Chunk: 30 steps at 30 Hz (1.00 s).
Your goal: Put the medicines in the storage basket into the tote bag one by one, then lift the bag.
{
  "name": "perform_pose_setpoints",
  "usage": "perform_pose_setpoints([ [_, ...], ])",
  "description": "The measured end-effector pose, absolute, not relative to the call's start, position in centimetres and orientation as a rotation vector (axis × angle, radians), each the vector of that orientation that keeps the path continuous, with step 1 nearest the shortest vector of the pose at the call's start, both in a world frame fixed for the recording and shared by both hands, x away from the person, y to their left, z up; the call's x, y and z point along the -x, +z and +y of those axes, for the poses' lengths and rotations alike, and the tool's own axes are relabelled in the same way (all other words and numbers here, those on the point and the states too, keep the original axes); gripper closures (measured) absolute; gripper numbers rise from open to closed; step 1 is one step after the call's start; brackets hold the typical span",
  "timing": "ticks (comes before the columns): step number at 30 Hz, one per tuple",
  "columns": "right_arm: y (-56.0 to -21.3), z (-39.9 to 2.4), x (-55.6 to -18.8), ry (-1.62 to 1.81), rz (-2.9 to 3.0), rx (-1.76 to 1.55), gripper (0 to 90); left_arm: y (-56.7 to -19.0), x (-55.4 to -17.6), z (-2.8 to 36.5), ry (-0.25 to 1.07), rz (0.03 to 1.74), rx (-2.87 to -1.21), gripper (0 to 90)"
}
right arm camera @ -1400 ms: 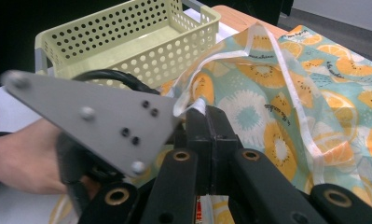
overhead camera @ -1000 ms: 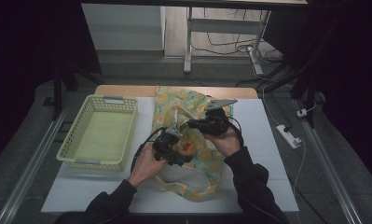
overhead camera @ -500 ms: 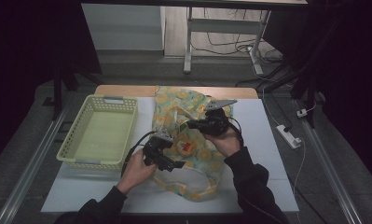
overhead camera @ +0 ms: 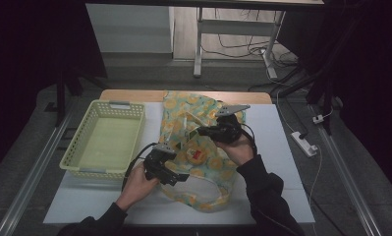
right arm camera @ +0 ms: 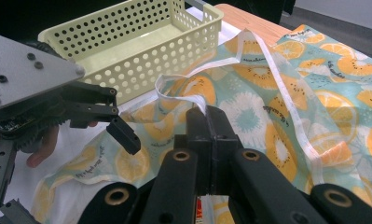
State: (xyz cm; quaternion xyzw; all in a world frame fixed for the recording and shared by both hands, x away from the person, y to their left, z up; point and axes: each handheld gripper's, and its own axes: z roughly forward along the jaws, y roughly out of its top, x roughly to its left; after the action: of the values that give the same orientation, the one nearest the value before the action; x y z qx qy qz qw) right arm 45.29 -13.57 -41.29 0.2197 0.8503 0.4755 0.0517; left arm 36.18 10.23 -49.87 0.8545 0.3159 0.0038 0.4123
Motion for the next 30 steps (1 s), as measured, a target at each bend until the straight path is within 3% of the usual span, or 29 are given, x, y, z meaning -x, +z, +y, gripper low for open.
perform_pose_setpoints([
  [24, -41.5, -13.3, -45.3, 1.433, 2.599, -0.663, 89.9, -53.7, -38.0, 8.4, 0.130, 0.821, -2.353, 1.7],
  [26, -41.5, -13.4, -45.3, 1.434, 2.598, -0.663, 89.9, -53.6, -37.7, 8.4, 0.199, 0.794, -2.399, 5.3],
  [30, -41.5, -13.3, -45.2, 1.434, 2.598, -0.662, 89.9, -53.2, -37.8, 8.6, 0.198, 0.795, -2.410, 20.7],
])
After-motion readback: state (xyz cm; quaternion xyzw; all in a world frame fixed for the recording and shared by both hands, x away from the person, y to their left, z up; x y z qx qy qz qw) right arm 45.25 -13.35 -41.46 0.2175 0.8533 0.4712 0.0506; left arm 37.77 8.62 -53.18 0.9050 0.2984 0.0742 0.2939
